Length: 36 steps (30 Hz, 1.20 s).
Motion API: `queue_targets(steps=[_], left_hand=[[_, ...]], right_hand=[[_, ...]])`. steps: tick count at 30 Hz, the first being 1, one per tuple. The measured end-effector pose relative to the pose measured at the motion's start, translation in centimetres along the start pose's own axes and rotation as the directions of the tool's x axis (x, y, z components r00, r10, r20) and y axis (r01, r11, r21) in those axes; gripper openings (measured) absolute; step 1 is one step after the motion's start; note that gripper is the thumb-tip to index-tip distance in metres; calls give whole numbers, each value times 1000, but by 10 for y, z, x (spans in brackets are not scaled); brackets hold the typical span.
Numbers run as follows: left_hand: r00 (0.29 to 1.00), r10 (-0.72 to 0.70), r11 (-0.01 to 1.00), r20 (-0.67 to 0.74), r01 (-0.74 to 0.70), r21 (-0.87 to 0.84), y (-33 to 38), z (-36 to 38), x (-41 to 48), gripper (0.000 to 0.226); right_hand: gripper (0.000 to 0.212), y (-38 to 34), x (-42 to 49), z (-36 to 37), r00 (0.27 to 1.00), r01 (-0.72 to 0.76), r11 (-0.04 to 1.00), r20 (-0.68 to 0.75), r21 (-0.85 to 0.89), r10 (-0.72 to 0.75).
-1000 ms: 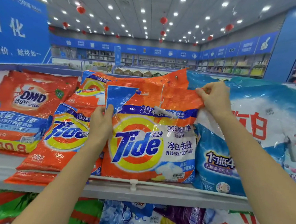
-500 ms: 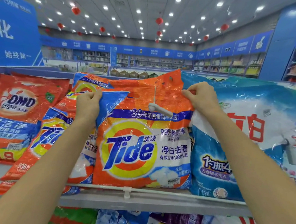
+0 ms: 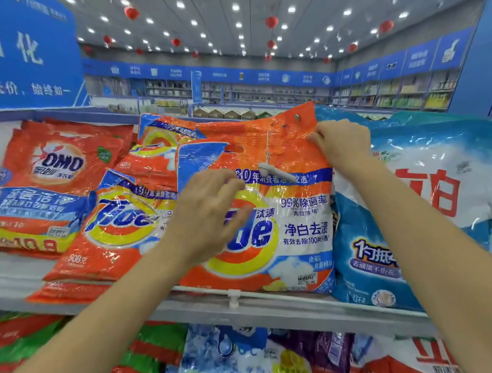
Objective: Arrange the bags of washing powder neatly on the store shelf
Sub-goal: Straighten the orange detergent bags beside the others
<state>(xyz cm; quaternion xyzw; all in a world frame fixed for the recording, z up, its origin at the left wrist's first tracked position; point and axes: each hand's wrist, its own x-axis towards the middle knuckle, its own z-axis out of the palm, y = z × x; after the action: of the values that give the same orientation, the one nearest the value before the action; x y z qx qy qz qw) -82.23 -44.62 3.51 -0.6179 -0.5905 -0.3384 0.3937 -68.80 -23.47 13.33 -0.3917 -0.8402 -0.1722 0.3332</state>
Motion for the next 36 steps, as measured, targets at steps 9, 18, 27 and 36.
queue_targets(steps=[9, 18, 27, 36], left_hand=[[941, -103, 973, 322, 29, 228, 9, 27, -37, 70], [938, -114, 965, 327, 27, 260, 8, 32, -38, 69], [983, -117, 987, 139, 100, 123, 73, 15, -19, 56], [949, -20, 730, 314, 229, -644, 226, 46, -13, 30]], right_hand=[[36, -62, -167, 16, 958, 187, 868, -281, 460, -57], [53, -72, -188, 40, 992, 121, 969, 1, 214, -125], [41, -19, -239, -8, 990, 62, 946, -141, 317, -17], [9, 155, -375, -109, 868, -365, 698, -46, 616, 494]])
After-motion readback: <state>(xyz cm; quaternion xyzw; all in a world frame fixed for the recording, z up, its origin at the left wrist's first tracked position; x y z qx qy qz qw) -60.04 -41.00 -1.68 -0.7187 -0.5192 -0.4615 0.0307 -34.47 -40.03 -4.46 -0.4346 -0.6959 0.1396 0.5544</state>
